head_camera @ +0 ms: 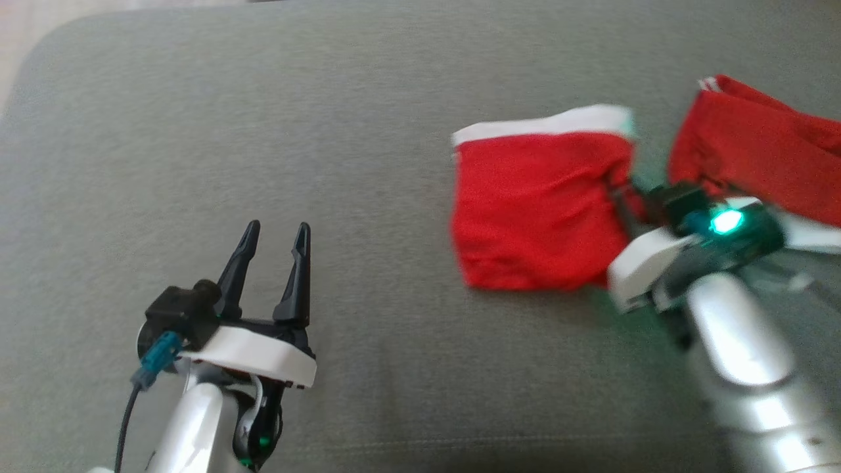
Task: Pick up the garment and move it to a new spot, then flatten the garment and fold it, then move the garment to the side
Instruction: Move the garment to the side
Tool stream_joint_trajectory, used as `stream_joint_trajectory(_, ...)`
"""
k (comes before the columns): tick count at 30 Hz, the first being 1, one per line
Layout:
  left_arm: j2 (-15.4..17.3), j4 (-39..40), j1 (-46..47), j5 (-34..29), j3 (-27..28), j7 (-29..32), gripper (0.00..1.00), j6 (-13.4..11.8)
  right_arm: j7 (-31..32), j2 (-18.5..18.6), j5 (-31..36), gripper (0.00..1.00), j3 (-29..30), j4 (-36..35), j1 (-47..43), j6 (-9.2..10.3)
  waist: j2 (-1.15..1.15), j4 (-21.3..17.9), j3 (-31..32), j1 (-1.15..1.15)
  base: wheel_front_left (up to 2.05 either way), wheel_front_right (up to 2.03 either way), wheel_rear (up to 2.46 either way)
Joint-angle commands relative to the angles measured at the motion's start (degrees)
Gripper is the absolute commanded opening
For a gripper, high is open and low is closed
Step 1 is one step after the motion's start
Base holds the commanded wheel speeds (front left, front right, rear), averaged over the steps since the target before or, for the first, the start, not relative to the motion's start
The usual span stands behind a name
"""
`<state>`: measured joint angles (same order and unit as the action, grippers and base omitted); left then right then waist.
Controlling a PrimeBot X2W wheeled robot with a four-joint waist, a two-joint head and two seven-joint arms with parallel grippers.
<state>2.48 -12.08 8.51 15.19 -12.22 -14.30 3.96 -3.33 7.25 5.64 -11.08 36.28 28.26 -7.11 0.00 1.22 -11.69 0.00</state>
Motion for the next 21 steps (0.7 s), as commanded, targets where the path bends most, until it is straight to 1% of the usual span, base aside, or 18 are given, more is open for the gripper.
stream_joint_trajectory(1, 0.4, 2.2, 1.4, -0.6, 2.0, -0.7, 1.0, -0.1, 0.8, 2.0, 0.2, 0.0, -1.0, -2.7, 2.7, -0.37, 0.0, -1.9, -0.5, 0.0, 0.0, 0.0, 0.0)
stream_joint_trajectory(3, 0.4, 2.4, 1.6, -0.8, 2.2, -0.7, 1.0, 0.1, 3.4, 6.1, -0.5, 0.0, -1.9, -5.1, 3.2, -0.37, 0.0, -3.2, -1.3, 0.0, 0.0, 0.0, 0.0)
stream_joint_trajectory(6, 0.4, 2.7, 2.2, -1.2, 2.4, -0.7, 1.0, 0.5, 6.7, 13.5, -2.4, 0.0, -2.3, -7.4, 4.2, -0.37, 0.0, -4.5, -2.7, 0.0, 0.0, 0.0, 0.0)
stream_joint_trajectory(9, 0.4, 3.0, 3.1, -1.5, 2.5, -0.7, 1.0, 0.9, 9.1, 19.7, -3.8, 0.0, -0.8, -8.9, 5.1, -0.37, 0.0, -5.2, -4.4, 0.0, 0.0, 0.0, 0.0)
stream_joint_trajectory(11, 0.4, 3.1, 3.6, -1.7, 2.7, -0.7, 1.0, 1.2, 10.3, 22.8, -4.0, 0.0, 0.6, -9.5, 5.6, -0.37, 0.0, -5.4, -5.5, 0.0, 0.0, 0.0, 0.0)
stream_joint_trajectory(12, 0.4, 3.2, 3.8, -1.8, 2.8, -0.7, 1.0, 1.4, 10.8, 23.8, -4.1, 0.0, 1.5, -9.8, 5.7, -0.37, 0.0, -5.5, -5.9, 0.0, 0.0, 0.0, 0.0)
stream_joint_trajectory(14, 0.4, 3.2, 4.1, -2.1, 3.1, -0.7, 1.0, 1.7, 12.0, 24.5, -3.8, 0.0, 3.2, -11.1, 5.7, -0.37, 0.0, -5.6, -6.6, 0.0, 0.0, 0.0, 0.0)
stream_joint_trajectory(16, 0.4, 3.2, 4.1, -2.3, 3.4, -0.7, 1.0, 1.9, 13.2, 24.8, -3.2, 0.0, 4.9, -12.5, 5.2, -0.37, 0.0, -5.6, -7.0, 0.0, 0.0, 0.0, 0.0)
stream_joint_trajectory(21, 0.4, 3.0, 4.4, -2.5, 3.8, -0.7, 1.0, 2.5, 15.7, 24.9, -2.2, 0.0, 6.2, -16.0, 3.3, -0.37, 0.0, -5.2, -7.5, 0.0, 0.0, 0.0, 0.0)
